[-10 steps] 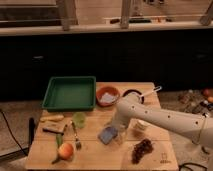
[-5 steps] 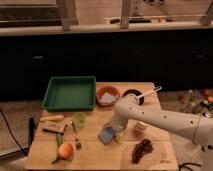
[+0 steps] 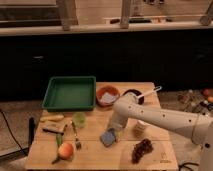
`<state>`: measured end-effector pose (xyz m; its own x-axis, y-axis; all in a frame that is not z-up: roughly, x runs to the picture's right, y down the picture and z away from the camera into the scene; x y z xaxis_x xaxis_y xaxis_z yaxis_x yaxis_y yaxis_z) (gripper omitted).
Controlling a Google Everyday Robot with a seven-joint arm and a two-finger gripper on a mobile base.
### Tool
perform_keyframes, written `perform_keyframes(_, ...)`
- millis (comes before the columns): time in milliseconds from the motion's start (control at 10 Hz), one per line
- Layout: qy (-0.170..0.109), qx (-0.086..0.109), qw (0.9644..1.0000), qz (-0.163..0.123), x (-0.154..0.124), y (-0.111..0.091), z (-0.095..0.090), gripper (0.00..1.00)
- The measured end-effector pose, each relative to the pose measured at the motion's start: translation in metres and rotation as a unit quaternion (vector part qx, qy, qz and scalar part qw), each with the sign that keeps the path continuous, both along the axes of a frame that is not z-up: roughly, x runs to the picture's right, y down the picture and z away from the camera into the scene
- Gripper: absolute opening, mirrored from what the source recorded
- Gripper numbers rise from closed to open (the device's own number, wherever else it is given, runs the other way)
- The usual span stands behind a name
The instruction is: Wipe table surface with sponge
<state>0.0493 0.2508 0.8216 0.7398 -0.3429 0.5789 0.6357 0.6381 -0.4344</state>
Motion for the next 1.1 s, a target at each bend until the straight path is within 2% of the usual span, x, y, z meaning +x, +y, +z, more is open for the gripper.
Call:
perform_keyframes(100,0.002,-0.001,1.0,-0.001,0.001,-0.001,0.0,0.01)
perform_keyframes(200,0.004,-0.001,1.0,-0.001,0.001,-0.003,0.0,0.0)
perform_keyframes(700,0.018,0.006,0.9998,-0.01,0.003,-0.014,0.002,0.0)
perform_keyframes(1100,0.025,0.014,0.9996,-0.008,0.008,-0.036,0.018,0.0)
